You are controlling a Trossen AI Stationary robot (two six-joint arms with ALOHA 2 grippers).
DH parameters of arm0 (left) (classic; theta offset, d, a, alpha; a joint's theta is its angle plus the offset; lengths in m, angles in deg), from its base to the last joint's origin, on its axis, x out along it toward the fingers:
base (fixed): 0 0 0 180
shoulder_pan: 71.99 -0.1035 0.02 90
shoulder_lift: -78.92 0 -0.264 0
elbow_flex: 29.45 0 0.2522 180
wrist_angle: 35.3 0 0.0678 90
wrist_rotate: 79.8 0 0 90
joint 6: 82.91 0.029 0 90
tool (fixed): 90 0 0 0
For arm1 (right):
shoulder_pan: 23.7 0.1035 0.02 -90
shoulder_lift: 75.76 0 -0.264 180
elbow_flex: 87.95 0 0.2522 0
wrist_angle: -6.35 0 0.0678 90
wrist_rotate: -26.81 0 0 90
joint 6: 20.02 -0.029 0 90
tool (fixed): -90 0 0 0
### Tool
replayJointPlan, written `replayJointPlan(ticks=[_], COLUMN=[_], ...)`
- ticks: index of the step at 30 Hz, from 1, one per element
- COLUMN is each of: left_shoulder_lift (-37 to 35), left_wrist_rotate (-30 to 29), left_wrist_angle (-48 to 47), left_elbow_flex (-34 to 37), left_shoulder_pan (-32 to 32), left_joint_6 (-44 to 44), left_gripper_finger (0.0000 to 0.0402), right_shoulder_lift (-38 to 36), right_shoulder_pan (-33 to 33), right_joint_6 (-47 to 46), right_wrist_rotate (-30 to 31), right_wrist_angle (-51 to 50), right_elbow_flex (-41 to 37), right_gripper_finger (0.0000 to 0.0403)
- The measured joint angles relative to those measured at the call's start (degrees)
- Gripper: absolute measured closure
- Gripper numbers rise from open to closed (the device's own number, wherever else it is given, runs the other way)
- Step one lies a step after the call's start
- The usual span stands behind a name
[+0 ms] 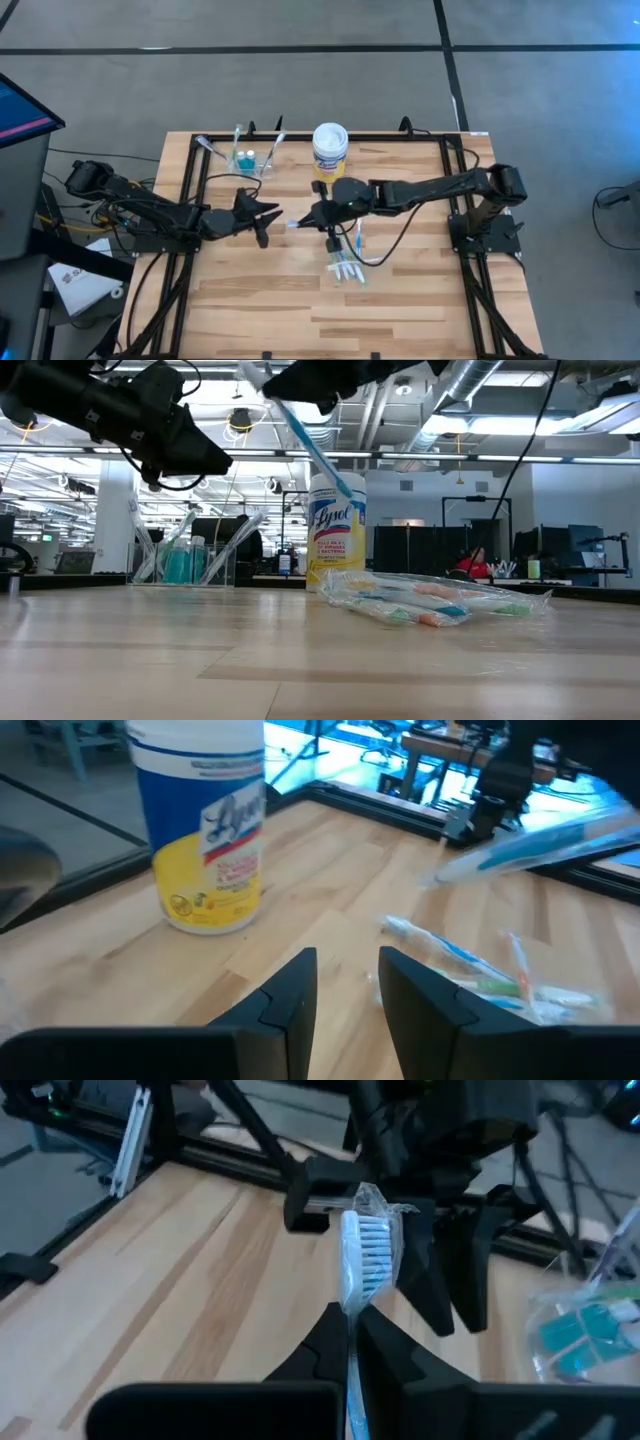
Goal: Pick & Place toothbrushing station
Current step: Put the blue toothbrush into the transparent organizer
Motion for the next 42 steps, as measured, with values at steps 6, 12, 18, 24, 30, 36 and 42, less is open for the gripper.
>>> replayJointPlan(ticks=[6, 12, 18, 24, 30, 36, 42], left_shoulder_lift=[-0.04, -0.04, -0.04, -0.04, -0.04, -0.04, -0.04], left_wrist_rotate=[-2.25, -2.35, -2.54, -1.43, 5.65, 11.54, 18.32], left_wrist_angle=[1.24, 7.4, 14.39, 20.1, 27.78, 33.75, 35.06], left_elbow_flex=[0.0, 0.0, 0.0, 0.0, 0.0, -0.02, -0.02], left_shoulder_pan=[-0.06, -0.07, -0.07, -0.07, -0.11, -1.98, -5.07], left_joint_6=[1.78, 10.64, 18.52, 25.74, 32.45, 34.67, 34.05], left_gripper_finger=[0.0297, 0.0297, 0.0297, 0.0297, 0.0297, 0.0297, 0.0297], right_shoulder_lift=[-0.31, -0.07, -0.07, -0.07, -0.05, -0.05, -0.03], right_shoulder_pan=[-1.16, -2.99, -4.04, -4.39, -4.79, -4.79, -4.79], right_joint_6=[-0.05, -2.35, -2.71, -3.31, -3.51, -3.97, -3.97], right_wrist_rotate=[-0.38, -3.86, -5.6, -5.74, -5.74, -5.7, -5.7], right_wrist_angle=[5.0, 10.22, 16.54, 22.17, 25.1, 27.37, 27.85], right_elbow_flex=[-0.12, -0.12, -0.12, -0.12, -0.12, -0.11, -0.12], right_gripper_finger=[0.0403, 0.0403, 0.0403, 0.0403, 0.0402, 0.0402, 0.0402])
